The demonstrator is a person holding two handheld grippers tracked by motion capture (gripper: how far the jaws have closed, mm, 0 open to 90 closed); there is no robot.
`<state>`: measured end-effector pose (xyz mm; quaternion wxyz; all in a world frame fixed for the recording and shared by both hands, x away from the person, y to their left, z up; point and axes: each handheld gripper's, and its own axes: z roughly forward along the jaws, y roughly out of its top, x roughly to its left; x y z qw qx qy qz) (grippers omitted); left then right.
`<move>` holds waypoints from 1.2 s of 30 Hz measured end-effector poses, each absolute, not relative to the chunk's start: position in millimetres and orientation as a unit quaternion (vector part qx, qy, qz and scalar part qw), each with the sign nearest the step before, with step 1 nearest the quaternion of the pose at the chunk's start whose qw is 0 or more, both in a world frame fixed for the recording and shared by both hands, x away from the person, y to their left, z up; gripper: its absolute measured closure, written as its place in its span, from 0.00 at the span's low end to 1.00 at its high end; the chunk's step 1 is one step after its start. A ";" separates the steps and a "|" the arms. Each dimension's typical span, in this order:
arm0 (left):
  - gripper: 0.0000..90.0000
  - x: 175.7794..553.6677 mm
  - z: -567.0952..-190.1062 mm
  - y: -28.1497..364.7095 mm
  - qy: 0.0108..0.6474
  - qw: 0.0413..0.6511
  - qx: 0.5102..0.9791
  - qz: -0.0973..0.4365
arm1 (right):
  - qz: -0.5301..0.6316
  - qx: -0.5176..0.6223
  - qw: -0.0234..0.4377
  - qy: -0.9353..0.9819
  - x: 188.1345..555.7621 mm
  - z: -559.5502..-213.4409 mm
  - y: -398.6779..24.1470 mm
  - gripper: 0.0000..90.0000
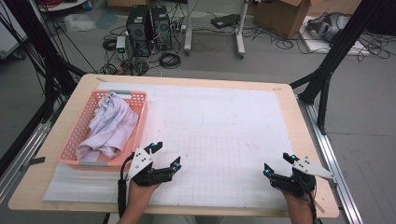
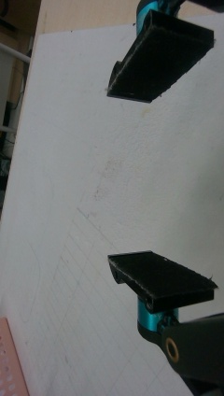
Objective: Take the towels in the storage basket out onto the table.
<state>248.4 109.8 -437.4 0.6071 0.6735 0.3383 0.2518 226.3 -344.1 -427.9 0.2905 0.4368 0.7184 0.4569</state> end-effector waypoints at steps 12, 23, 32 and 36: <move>0.18 252.6 -436.6 108.0 0.332 0.608 0.680 0.241 | 0.463 0.450 0.284 0.709 226.1 -428.0 -342.9 0.17; 0.19 252.4 -426.6 108.8 0.326 0.609 0.684 0.233 | 0.461 0.441 0.290 0.713 228.0 -424.1 -339.9 0.18; 0.19 251.2 -417.9 108.2 0.320 0.615 0.684 0.226 | 0.461 0.443 0.294 0.710 225.3 -424.1 -341.5 0.18; 0.19 249.7 -407.9 111.2 0.320 0.613 0.685 0.228 | 0.461 0.441 0.299 0.710 225.5 -424.1 -340.4 0.18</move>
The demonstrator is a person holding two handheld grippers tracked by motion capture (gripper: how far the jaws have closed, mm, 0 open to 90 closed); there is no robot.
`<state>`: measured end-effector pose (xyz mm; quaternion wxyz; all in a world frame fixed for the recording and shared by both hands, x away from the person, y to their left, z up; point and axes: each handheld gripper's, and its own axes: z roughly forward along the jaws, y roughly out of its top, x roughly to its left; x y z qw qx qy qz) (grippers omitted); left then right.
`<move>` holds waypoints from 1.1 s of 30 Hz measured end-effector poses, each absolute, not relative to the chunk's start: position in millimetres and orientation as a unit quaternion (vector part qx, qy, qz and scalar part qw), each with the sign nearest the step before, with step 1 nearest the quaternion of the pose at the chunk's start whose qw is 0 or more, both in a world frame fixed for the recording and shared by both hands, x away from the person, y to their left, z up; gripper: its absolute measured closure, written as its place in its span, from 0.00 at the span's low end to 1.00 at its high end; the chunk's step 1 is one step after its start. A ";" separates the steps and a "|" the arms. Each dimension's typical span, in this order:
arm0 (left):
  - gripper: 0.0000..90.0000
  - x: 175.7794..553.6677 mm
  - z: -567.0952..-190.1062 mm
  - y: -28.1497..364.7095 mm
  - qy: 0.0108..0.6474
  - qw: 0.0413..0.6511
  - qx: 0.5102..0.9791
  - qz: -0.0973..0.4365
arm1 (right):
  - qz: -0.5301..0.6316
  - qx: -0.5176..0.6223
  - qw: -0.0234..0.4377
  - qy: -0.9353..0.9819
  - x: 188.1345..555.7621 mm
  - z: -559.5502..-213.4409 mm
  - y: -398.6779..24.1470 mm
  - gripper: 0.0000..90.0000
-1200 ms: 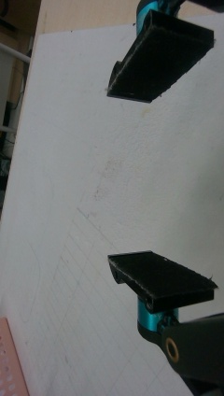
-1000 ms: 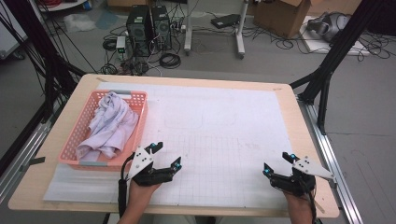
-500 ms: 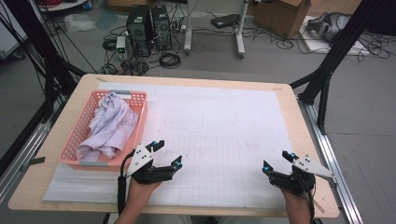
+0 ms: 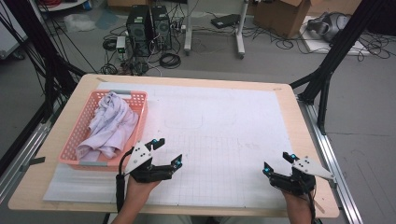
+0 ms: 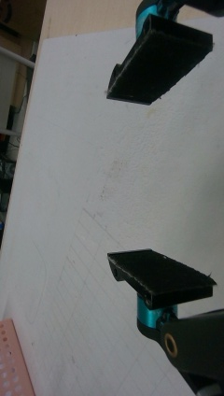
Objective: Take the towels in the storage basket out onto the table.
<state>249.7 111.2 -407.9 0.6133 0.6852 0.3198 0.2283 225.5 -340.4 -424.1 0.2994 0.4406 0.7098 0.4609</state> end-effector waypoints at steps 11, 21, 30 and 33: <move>0.19 247.7 -373.9 125.6 0.314 0.615 0.684 0.235 | 0.461 0.445 0.297 0.708 224.0 -423.3 -340.3 0.18; 0.19 253.6 -350.3 136.8 0.318 0.610 0.685 0.239 | 0.461 0.442 0.297 0.710 224.6 -423.6 -340.6 0.18; 0.19 267.2 -340.9 156.8 0.336 0.608 0.680 0.234 | 0.465 0.445 0.292 0.708 225.7 -424.5 -340.8 0.18; 0.19 273.4 -338.8 165.7 0.344 0.602 0.682 0.235 | 0.464 0.444 0.290 0.710 225.5 -424.5 -340.2 0.18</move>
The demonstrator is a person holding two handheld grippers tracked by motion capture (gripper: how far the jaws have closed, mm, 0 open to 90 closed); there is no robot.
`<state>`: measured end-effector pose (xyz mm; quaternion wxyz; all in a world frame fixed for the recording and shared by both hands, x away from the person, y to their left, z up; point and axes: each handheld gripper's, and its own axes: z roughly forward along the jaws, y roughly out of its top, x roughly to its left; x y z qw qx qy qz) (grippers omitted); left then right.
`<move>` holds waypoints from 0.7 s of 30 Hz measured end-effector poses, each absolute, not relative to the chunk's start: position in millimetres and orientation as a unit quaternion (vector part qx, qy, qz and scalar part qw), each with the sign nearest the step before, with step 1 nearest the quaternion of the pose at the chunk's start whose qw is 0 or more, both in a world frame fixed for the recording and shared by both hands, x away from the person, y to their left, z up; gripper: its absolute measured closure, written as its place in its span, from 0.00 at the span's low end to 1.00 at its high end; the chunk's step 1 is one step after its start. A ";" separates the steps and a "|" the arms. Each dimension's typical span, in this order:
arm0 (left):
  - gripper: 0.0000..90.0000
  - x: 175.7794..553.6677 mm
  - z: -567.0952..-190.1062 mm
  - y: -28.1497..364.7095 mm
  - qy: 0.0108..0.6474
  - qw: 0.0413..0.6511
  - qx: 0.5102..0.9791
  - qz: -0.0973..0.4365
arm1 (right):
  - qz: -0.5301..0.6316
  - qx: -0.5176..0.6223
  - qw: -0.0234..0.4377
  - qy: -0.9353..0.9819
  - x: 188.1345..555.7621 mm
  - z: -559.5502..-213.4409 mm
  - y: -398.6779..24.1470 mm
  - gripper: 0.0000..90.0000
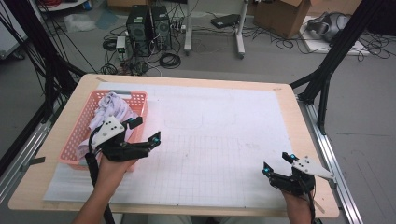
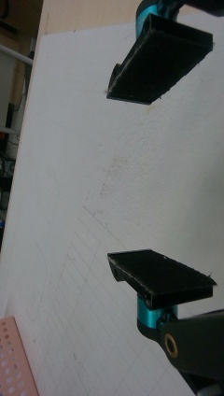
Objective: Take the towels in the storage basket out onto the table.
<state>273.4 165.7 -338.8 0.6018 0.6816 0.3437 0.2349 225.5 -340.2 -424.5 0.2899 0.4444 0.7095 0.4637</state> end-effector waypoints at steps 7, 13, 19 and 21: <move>0.19 281.9 -335.3 186.7 0.363 0.592 0.679 0.238 | 0.467 0.444 0.287 0.709 226.1 -425.2 -340.6 0.18; 0.19 289.9 -332.6 204.9 0.383 0.580 0.678 0.239 | 0.466 0.442 0.286 0.711 227.0 -425.9 -339.5 0.18; 0.19 298.9 -327.4 220.5 0.397 0.564 0.682 0.243 | 0.465 0.443 0.285 0.712 226.7 -426.0 -339.7 0.18; 0.19 304.0 -326.5 227.8 0.405 0.550 0.689 0.242 | 0.465 0.444 0.285 0.711 226.6 -426.1 -340.2 0.18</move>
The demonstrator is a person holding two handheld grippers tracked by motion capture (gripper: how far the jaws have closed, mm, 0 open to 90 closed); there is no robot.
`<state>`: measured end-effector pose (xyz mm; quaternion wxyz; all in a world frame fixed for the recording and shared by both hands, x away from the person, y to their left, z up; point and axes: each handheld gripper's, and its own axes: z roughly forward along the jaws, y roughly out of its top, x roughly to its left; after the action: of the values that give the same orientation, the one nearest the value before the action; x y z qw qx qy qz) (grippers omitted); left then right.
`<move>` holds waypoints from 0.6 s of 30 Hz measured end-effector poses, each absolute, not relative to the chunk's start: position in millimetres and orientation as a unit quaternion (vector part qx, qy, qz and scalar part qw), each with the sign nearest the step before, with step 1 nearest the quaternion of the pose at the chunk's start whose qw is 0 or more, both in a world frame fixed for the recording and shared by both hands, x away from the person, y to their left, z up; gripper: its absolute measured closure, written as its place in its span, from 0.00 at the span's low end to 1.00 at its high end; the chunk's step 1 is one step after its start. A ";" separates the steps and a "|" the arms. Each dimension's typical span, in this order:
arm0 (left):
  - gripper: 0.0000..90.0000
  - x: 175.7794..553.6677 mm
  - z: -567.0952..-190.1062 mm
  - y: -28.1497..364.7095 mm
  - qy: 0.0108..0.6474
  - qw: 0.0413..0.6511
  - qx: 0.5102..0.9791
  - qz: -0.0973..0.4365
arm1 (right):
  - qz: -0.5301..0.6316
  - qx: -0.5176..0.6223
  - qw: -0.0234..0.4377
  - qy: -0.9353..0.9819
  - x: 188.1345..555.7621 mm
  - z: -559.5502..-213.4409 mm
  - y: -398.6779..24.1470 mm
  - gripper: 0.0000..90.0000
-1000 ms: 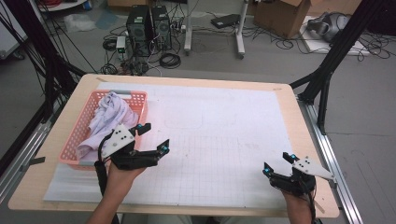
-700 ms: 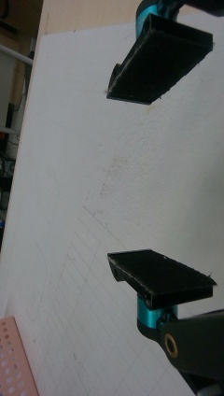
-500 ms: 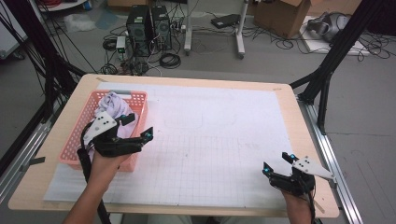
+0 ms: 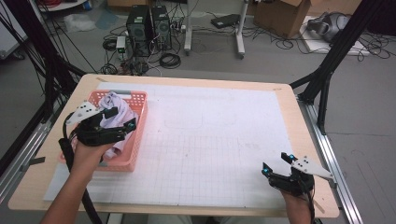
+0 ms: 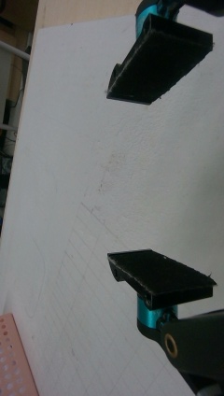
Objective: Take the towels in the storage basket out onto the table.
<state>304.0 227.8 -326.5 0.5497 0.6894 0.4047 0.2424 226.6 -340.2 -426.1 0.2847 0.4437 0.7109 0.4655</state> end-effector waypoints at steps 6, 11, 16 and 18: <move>0.19 314.0 -330.0 241.8 0.426 0.530 0.694 0.236 | 0.465 0.446 0.284 0.710 226.7 -426.3 -341.9 0.18; 0.19 324.6 -340.3 254.1 0.451 0.502 0.700 0.235 | 0.462 0.446 0.280 0.714 227.6 -427.6 -340.9 0.18; 0.19 339.2 -352.1 261.8 0.477 0.458 0.710 0.243 | 0.461 0.446 0.278 0.715 227.8 -428.5 -340.2 0.18; 0.19 345.3 -355.4 264.7 0.485 0.438 0.715 0.248 | 0.459 0.447 0.278 0.716 228.1 -429.0 -340.2 0.18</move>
<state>345.3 264.7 -355.4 0.4377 0.7150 0.4854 0.2481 228.1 -340.2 -429.0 0.2779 0.4466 0.7157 0.4594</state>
